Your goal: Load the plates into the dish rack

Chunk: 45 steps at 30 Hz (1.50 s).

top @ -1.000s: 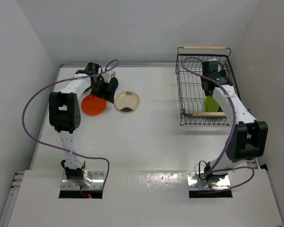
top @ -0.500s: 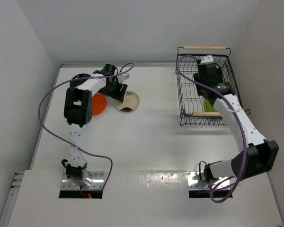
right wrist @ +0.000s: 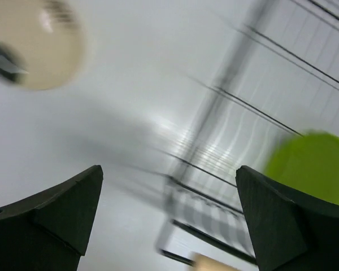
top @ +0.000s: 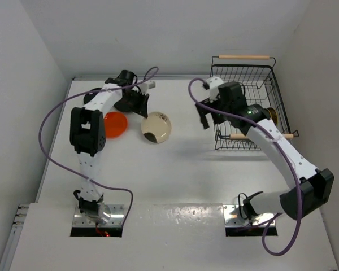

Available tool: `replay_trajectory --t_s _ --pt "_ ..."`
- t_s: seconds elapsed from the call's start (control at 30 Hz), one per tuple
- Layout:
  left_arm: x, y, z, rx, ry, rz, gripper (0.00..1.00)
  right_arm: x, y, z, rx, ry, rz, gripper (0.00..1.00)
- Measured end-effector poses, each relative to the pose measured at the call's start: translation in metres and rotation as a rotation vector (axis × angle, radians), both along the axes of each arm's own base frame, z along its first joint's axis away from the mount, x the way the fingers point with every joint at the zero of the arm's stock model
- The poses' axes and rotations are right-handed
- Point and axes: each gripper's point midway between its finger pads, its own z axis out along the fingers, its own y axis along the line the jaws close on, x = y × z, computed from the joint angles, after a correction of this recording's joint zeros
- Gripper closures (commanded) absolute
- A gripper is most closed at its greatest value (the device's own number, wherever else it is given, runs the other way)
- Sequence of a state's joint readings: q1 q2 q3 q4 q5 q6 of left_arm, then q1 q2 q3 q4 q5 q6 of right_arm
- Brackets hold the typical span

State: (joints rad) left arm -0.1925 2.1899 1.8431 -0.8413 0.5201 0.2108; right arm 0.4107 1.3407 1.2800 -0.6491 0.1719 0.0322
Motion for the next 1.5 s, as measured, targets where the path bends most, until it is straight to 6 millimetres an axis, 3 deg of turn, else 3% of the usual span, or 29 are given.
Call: replay_trajectory --t_s 0.17,0.23,0.33,0.37,0.4,0.47,0.5,0.53,0.57,0.63,0.7,0.73,0.83,0.87,0.93,1.03,1.13,1.23,1.3,1.37,1.5 --pt "-0.021 -0.030 0.105 -0.104 -0.222 -0.148 1.00 -0.021 0.102 -0.011 0.251 0.069 0.294 0.00" --pt "-0.041 -0.048 0.148 -0.153 -0.313 -0.230 1.00 -0.017 0.124 -0.017 0.320 0.093 0.331 0.00" --pt "-0.075 -0.069 0.192 -0.235 -0.387 -0.353 1.00 -0.007 0.143 -0.038 0.382 0.151 0.332 0.05" --pt "-0.083 -0.073 0.199 -0.256 -0.392 -0.383 1.00 -0.005 0.147 -0.046 0.396 0.172 0.327 0.10" --pt "-0.089 -0.074 0.203 -0.269 -0.393 -0.404 1.00 -0.002 0.150 -0.053 0.411 0.191 0.319 0.28" --pt "-0.092 -0.073 0.202 -0.275 -0.389 -0.428 1.00 -0.001 0.158 -0.059 0.464 0.232 0.305 0.53" --pt "-0.093 -0.073 0.200 -0.276 -0.382 -0.434 1.00 -0.002 0.162 -0.060 0.494 0.248 0.308 0.82" --pt "-0.093 -0.071 0.199 -0.277 -0.378 -0.437 1.00 -0.001 0.166 -0.058 0.522 0.253 0.314 0.95" --pt "-0.085 -0.066 0.196 -0.242 -0.408 -0.436 1.00 -0.007 0.172 -0.056 0.562 0.274 0.345 1.00" --pt "-0.075 -0.060 0.194 -0.237 -0.427 -0.422 0.95 -0.014 0.183 -0.045 0.620 0.278 0.373 1.00" --pt "-0.074 -0.058 0.194 -0.225 -0.421 -0.403 0.71 -0.014 0.185 -0.044 0.646 0.274 0.368 1.00" --pt "-0.072 -0.056 0.193 -0.209 -0.422 -0.388 0.40 -0.014 0.183 -0.044 0.649 0.274 0.356 1.00" --pt "-0.066 -0.043 0.186 -0.138 -0.390 -0.305 0.19 0.001 0.160 -0.041 0.611 0.230 0.250 1.00" --pt "-0.061 -0.036 0.185 -0.113 -0.385 -0.266 0.10 0.008 0.147 -0.038 0.582 0.209 0.195 1.00" --pt "-0.047 -0.012 0.184 -0.048 -0.387 -0.163 0.03 0.026 0.113 -0.024 0.517 0.157 0.081 1.00" --pt "-0.021 0.040 0.187 0.037 -0.411 0.028 0.02 0.055 0.048 0.018 0.418 0.017 -0.105 1.00" --pt "-0.004 0.096 0.185 0.127 -0.424 0.202 0.02 0.075 -0.032 0.065 0.311 -0.131 -0.310 1.00" --pt "-0.003 0.136 0.167 0.202 -0.389 0.320 0.02 0.076 -0.102 0.083 0.139 -0.193 -0.497 1.00" --pt "-0.010 0.149 0.145 0.233 -0.334 0.352 0.02 0.073 -0.125 0.069 0.033 -0.146 -0.553 1.00" --pt "-0.018 0.160 0.121 0.265 -0.272 0.372 0.02 0.073 -0.139 0.038 -0.065 -0.048 -0.576 1.00" --pt "-0.034 0.179 0.081 0.315 -0.165 0.404 0.02 0.064 -0.154 -0.050 -0.232 0.208 -0.571 1.00"
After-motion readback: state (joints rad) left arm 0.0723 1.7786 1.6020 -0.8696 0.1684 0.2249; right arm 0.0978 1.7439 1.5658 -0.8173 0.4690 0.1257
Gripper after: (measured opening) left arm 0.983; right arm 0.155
